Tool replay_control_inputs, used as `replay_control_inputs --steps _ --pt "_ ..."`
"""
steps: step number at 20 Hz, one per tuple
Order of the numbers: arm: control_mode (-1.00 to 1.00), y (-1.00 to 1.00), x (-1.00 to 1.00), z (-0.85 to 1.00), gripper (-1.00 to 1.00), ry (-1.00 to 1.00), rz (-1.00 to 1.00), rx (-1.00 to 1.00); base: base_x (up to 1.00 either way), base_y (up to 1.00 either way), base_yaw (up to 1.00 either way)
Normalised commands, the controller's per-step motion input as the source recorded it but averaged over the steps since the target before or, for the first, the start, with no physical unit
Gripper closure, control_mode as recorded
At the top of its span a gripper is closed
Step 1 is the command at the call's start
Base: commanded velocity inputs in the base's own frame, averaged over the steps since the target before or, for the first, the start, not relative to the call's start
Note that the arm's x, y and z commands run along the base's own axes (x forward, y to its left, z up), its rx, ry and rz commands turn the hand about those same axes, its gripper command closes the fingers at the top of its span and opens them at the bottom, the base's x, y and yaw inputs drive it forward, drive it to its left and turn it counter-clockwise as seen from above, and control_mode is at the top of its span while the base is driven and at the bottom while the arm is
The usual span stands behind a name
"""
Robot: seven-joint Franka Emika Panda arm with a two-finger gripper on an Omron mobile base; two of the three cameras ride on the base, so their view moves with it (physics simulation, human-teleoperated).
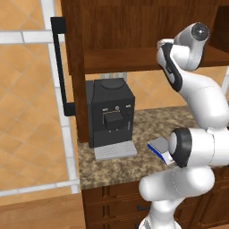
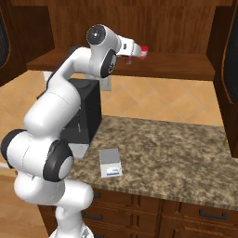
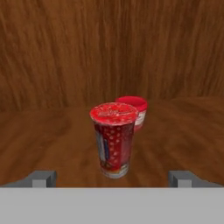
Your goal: Pick the yogurt and place it on the digital scale for weighing, and close the cabinet.
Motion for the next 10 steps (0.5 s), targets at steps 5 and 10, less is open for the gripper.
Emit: replay_control_inputs --steps 5,10 --pt "-1.00 0.00 0.36 -0.01 -1.00 0.00 0.00 0.00 0.00 0.00 0.00" --pt "-1.00 -0.04 0.35 0.00 -1.00 0.00 0.00 0.00 0.00 0.00 0.00"
